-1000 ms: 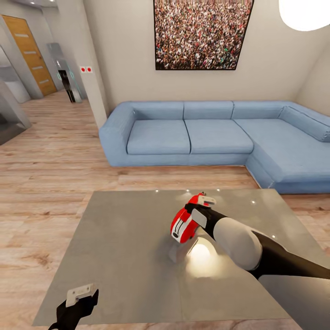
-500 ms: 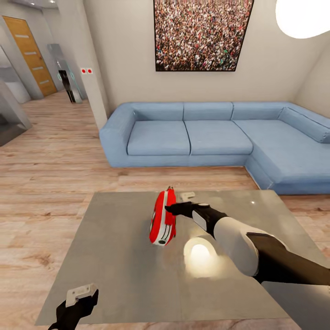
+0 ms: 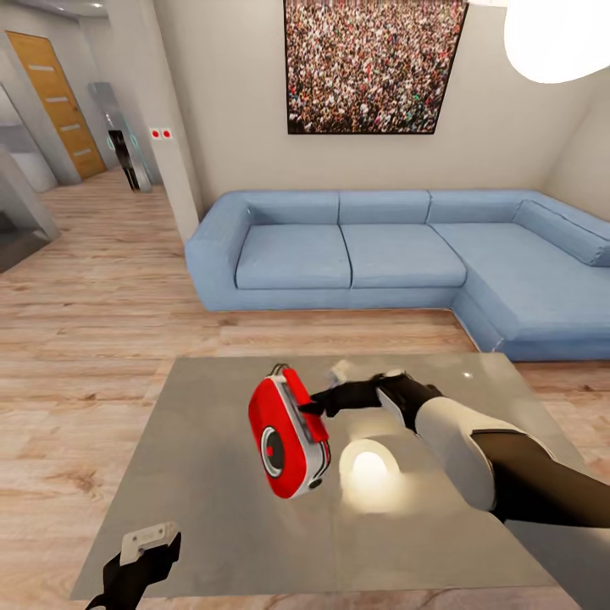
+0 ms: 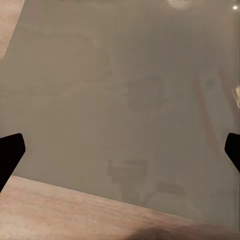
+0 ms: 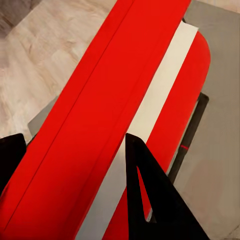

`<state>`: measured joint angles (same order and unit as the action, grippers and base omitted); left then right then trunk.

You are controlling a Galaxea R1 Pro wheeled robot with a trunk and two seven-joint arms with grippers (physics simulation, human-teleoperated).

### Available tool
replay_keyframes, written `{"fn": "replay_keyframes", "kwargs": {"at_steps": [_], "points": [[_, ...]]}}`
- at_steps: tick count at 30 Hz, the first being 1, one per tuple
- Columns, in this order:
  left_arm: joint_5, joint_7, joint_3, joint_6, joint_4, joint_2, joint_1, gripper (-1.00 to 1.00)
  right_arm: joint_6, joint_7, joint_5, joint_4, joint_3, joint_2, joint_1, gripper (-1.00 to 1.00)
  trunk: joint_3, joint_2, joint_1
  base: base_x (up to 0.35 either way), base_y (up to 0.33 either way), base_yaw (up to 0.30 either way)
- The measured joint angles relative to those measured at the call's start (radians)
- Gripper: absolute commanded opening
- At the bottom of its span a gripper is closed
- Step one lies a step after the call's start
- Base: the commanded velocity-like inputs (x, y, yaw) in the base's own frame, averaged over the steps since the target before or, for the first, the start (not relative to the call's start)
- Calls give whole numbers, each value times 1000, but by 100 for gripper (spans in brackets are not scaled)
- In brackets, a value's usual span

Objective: Turn on the radio receiver that's on the table in the living room.

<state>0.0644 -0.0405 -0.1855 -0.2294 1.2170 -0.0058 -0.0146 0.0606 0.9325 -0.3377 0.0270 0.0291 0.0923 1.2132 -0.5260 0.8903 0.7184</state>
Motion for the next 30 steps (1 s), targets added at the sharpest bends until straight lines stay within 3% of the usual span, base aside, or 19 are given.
{"fn": "replay_keyframes", "kwargs": {"at_steps": [5,8,16,26,27,29,30], "points": [[1,6,0,-4,2,-1,0,100,-4,140,-20,7,-7,-43,0,-100,16,-35,-19,0,0,0],[2,37,0,-8,10,-5,0,100,-5,190,-21,9,-7,-54,0,-100,25,-56,-31,0,0,0],[1,104,1,-11,16,-9,0,100,-9,242,-23,11,-10,-60,0,-100,35,-77,-42,0,0,0],[0,115,1,-9,18,-11,0,100,-8,247,-21,11,-8,-62,0,-100,35,-77,-42,0,0,0],[-2,115,2,-10,17,-12,0,-100,-8,247,-21,11,-8,-62,0,-100,35,-77,-42,0,0,0],[-3,116,10,-10,17,-12,0,-100,-7,247,-21,11,-8,-62,0,-100,35,-77,-42,0,0,0],[-3,116,35,-10,16,-12,0,-100,-7,247,-21,11,-8,-62,0,-100,35,-77,-42,0,0,0]]}}
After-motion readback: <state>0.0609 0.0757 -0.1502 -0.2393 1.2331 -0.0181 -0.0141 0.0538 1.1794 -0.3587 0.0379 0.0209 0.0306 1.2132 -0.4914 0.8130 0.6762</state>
